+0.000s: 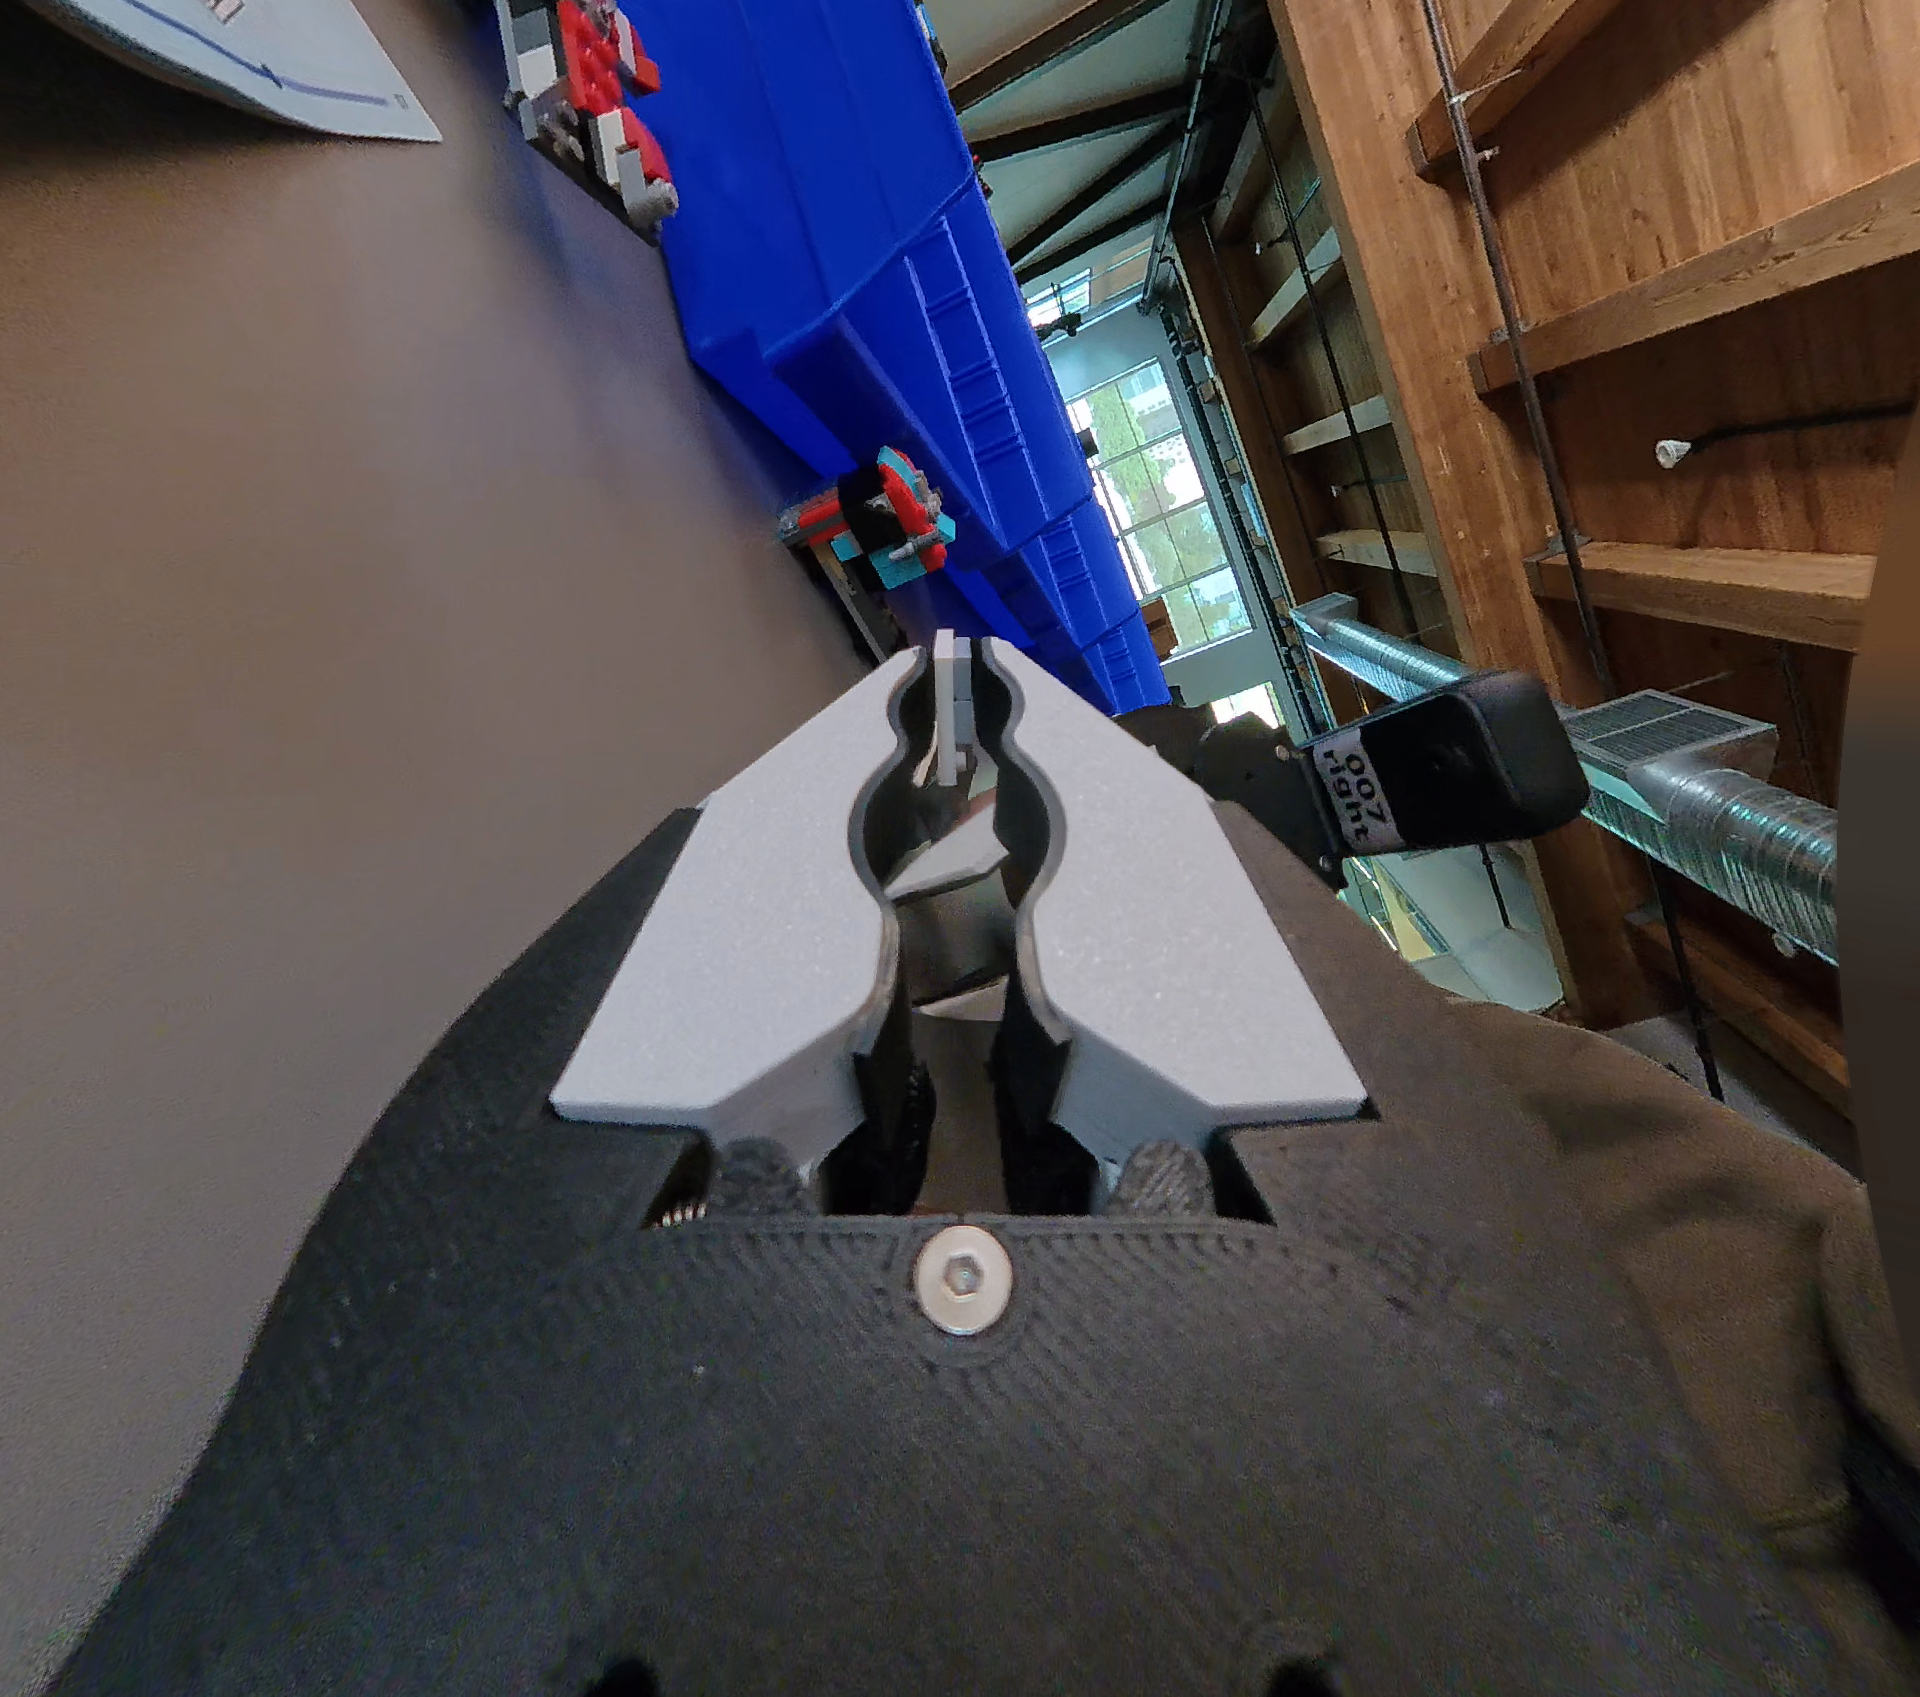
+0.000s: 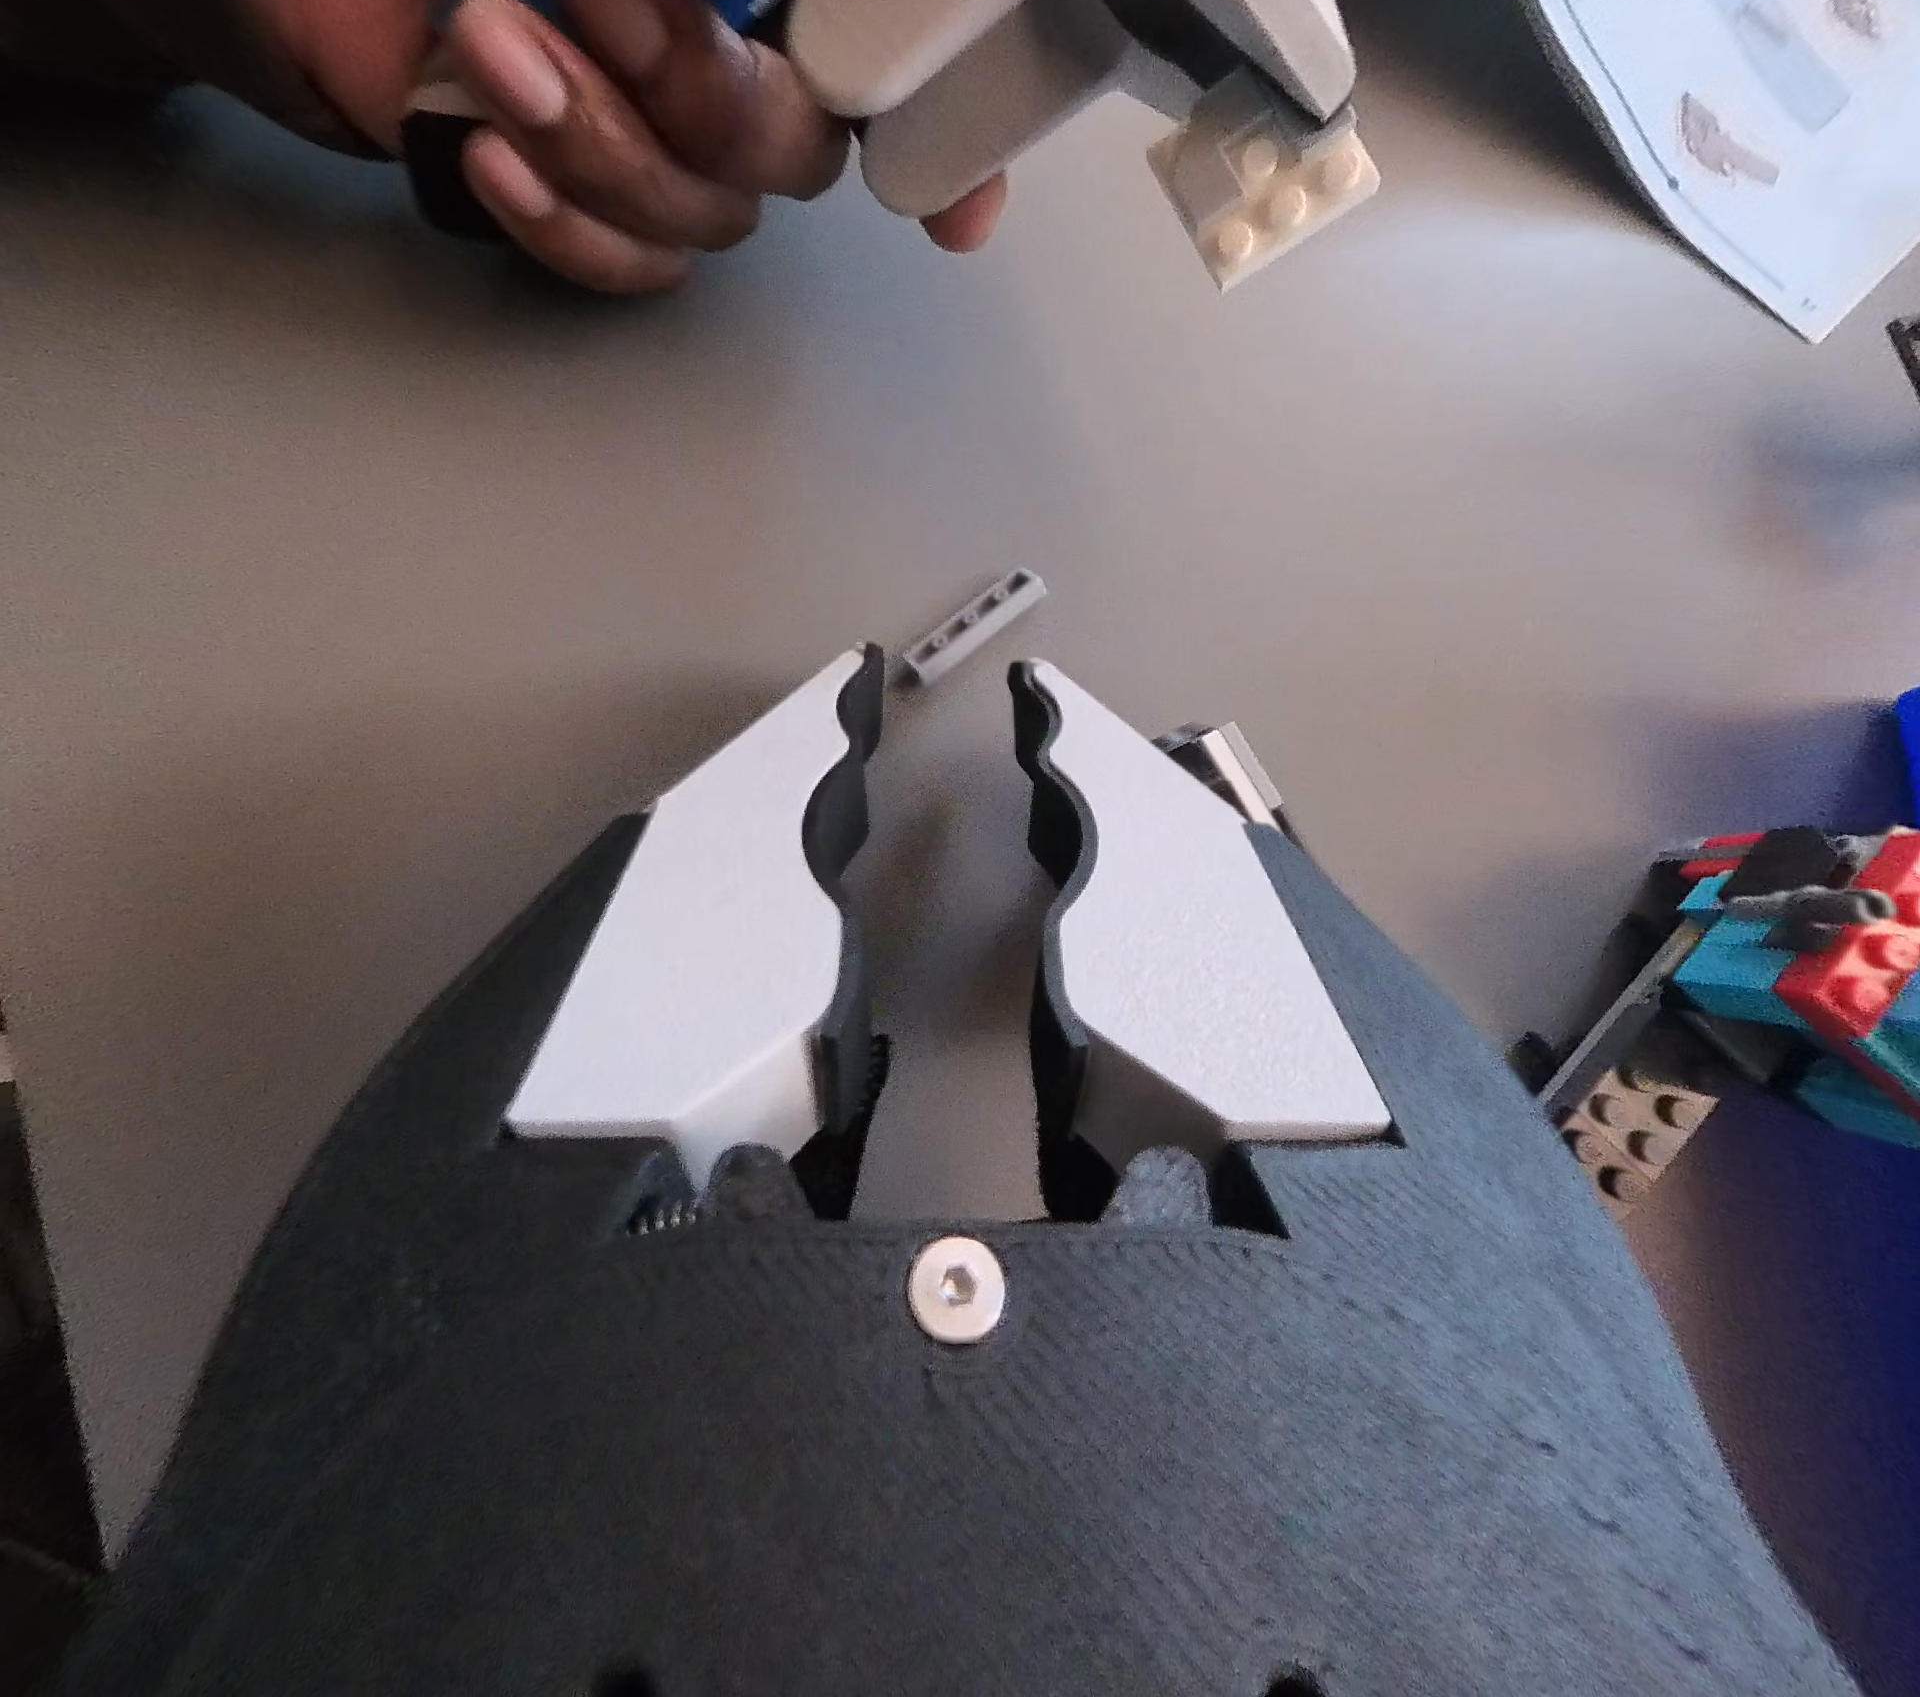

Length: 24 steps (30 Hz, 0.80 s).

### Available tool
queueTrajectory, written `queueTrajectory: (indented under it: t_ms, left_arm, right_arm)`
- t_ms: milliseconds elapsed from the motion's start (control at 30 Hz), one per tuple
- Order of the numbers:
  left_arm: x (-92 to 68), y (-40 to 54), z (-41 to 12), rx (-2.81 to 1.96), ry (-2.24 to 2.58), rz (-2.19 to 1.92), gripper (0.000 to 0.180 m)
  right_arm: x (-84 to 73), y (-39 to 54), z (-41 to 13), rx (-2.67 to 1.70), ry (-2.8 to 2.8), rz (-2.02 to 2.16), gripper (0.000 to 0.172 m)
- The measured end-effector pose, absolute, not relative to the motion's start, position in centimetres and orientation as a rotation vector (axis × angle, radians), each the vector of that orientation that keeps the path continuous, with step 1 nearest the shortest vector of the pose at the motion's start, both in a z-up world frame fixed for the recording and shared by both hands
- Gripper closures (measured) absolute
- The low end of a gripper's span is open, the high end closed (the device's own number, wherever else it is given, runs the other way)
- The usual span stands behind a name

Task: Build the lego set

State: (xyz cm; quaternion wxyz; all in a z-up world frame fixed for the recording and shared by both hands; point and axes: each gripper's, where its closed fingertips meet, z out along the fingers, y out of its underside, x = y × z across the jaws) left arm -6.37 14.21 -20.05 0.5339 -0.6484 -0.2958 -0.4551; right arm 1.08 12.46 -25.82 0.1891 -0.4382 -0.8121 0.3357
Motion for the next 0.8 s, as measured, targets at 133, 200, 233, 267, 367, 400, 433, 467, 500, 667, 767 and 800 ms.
queueTrajectory:
  t_ms: [133,200,233,267,367,400,433,467,500,667,767,800]
  left_arm:
    - [-6.1,14.1,-20.3,-1.558,-0.715,-1.076,0.173]
    - [-6.0,14.1,-20.4,-1.574,-0.713,-1.063,0.173]
    - [-5.9,14.1,-20.5,-1.583,-0.709,-1.056,0.173]
    - [-5.8,14.1,-20.5,-1.59,-0.705,-1.051,0.173]
    - [-5.8,14.1,-20.6,-1.595,-0.701,-1.041,0.173]
    - [-5.8,14.1,-20.6,-1.595,-0.701,-1.041,0.173]
    - [-5.9,14.1,-20.5,-1.594,-0.702,-1.041,0.173]
    - [-5.9,14.1,-20.5,-1.593,-0.703,-1.039,0.173]
    - [-6.0,14.1,-20.5,-1.592,-0.703,-1.035,0.173]
    - [-6.5,13.9,-20.2,-1.582,-0.705,-1.013,0.173]
    - [-6.6,13.9,-20.2,-1.582,-0.706,-1.011,0.173]
    - [-6.6,13.9,-20.2,-1.582,-0.706,-1.013,0.173]
  right_arm:
    - [1.2,12.0,-26.7,-1.234,-2.305,0.884,0.144]
    - [0.9,11.9,-26.9,-1.223,-2.296,0.867,0.145]
    - [0.7,11.9,-26.9,-1.219,-2.288,0.858,0.147]
    - [0.6,12.0,-26.9,-1.211,-2.278,0.845,0.151]
    - [0.1,12.4,-26.7,-1.165,-2.253,0.815,0.16]
    - [0.0,12.4,-26.5,-1.148,-2.248,0.83,0.161]
    - [0.0,12.2,-26.1,-1.12,-2.245,0.858,0.161]
    - [0.0,12.0,-25.6,-1.085,-2.239,0.89,0.161]
    - [-0.1,12.0,-25.0,-1.062,-2.223,0.911,0.162]
    - [-0.1,11.8,-22.8,-0.948,-2.177,0.991,0.17]
    - [0.0,11.8,-23.5,-0.959,-2.209,0.973,0.17]
    - [0.1,12.0,-23.8,-0.962,-2.219,0.954,0.169]
